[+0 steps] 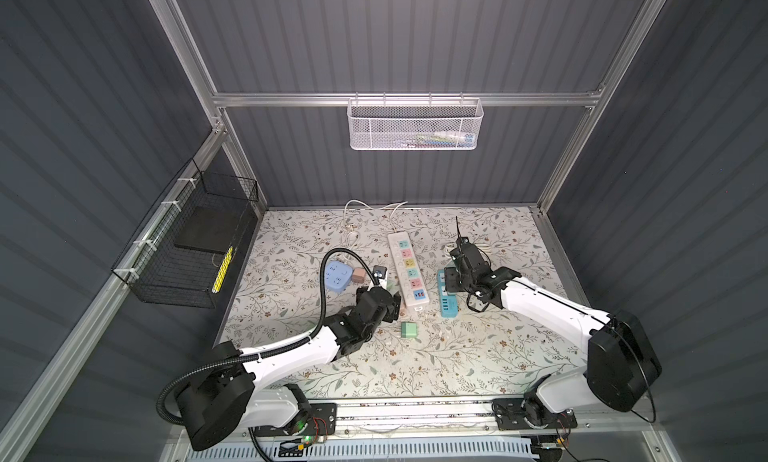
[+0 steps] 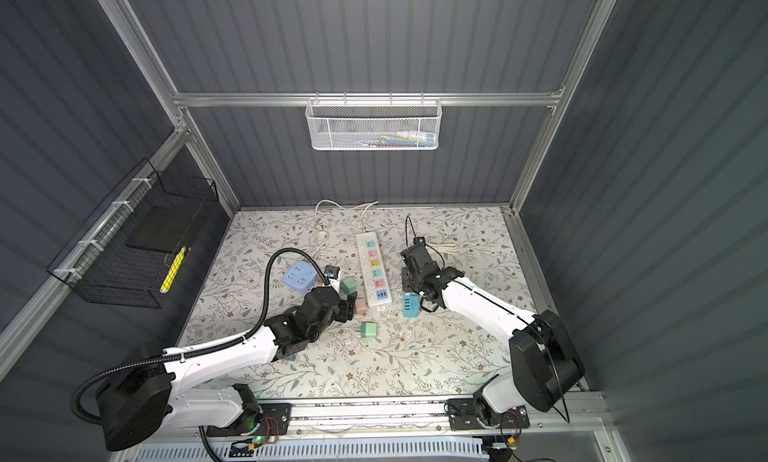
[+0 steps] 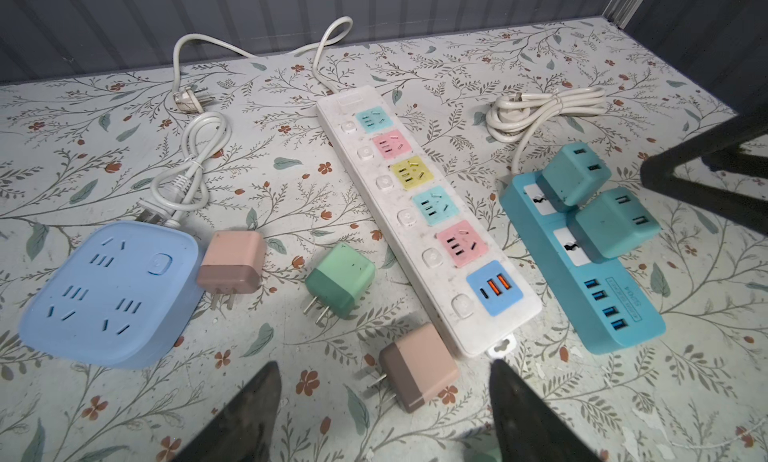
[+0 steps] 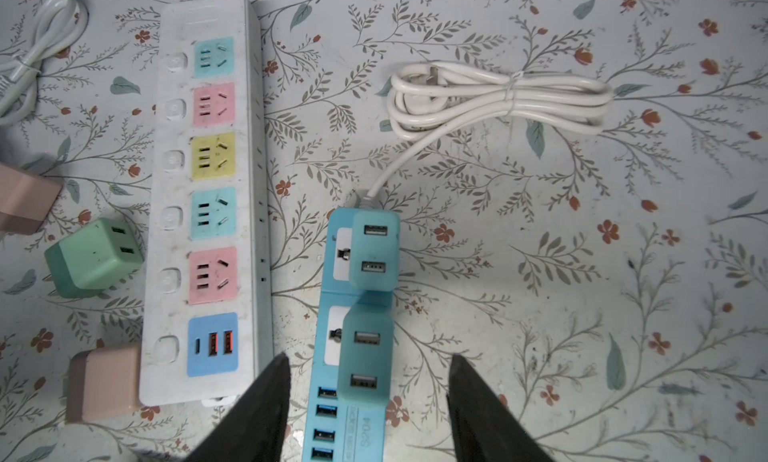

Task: Insert the plug
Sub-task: 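Press the charger down into the second socket with the right gripper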

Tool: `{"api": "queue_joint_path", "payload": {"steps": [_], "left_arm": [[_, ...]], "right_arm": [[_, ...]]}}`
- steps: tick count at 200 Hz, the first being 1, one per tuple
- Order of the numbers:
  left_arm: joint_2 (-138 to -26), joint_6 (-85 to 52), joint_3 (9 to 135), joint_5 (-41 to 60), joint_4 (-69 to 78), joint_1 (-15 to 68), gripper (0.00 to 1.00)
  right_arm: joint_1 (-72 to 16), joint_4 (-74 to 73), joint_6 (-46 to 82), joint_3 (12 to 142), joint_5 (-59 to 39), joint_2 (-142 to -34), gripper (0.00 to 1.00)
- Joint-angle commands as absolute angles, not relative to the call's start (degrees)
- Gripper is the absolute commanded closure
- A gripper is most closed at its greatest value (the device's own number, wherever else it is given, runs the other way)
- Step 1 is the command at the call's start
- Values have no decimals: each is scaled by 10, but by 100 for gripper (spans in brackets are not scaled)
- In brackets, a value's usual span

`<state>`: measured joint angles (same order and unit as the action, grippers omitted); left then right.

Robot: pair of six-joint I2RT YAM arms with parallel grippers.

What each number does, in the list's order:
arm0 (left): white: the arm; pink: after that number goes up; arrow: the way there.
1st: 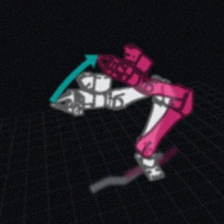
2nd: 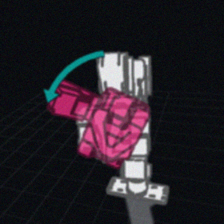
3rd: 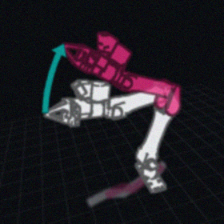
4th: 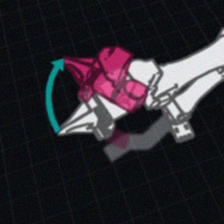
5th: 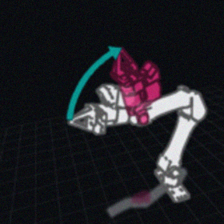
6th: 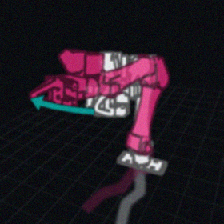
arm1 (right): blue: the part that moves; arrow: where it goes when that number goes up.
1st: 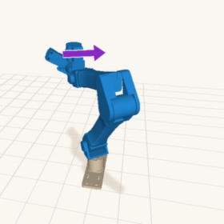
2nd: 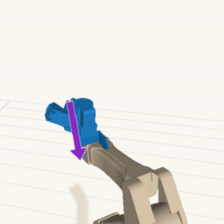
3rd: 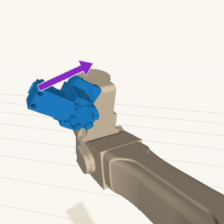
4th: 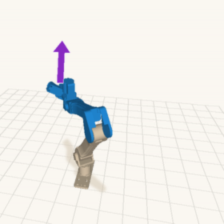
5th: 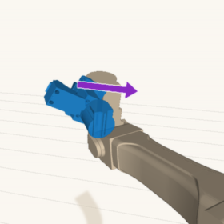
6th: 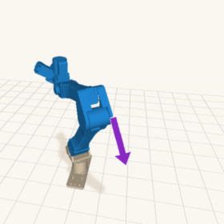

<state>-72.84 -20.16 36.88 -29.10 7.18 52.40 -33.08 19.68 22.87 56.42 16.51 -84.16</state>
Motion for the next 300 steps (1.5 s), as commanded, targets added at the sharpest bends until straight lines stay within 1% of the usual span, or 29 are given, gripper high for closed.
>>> {"api": "queue_joint_path", "payload": {"steps": [1, 68, 134, 145, 158, 165, 188, 207, 233, 260, 276, 300], "left_arm": [[-716, -200, 367, -306, 57, 519, 21], [-715, -200, 375, -306, 51, 519, 21], [-723, -200, 386, -303, 45, 519, 21], [-722, -200, 388, -304, 44, 519, 21], [-722, -199, 390, -303, 44, 519, 21], [-722, -198, 391, -304, 43, 519, 21], [-723, -198, 394, -305, 40, 519, 21], [-719, -195, 395, -305, 37, 519, 21], [-716, -191, 400, -308, 31, 519, 20], [-716, -191, 404, -308, 28, 519, 20], [-716, -191, 404, -309, 28, 519, 20], [-714, -192, 403, -311, 26, 519, 20]], "right_arm": [[-324, 219, 219, 565, 159, -857, 38], [-305, 199, 230, 539, 149, -882, 39], [-302, 205, 224, 539, 111, -861, 38], [-303, 209, 227, 539, 102, -847, 34], [-304, 213, 235, 538, 83, -835, 23], [-307, 218, 240, 539, 78, -832, 19], [-324, 220, 255, 533, 77, -839, 14], [-340, 220, 266, 524, 76, -857, 14], [-352, 220, 274, 516, 74, -890, 18], [-352, 213, 280, 511, 80, -919, 24], [-352, 207, 280, 509, 80, -929, 30], [-352, 204, 275, 510, 81, -934, 43]]}}
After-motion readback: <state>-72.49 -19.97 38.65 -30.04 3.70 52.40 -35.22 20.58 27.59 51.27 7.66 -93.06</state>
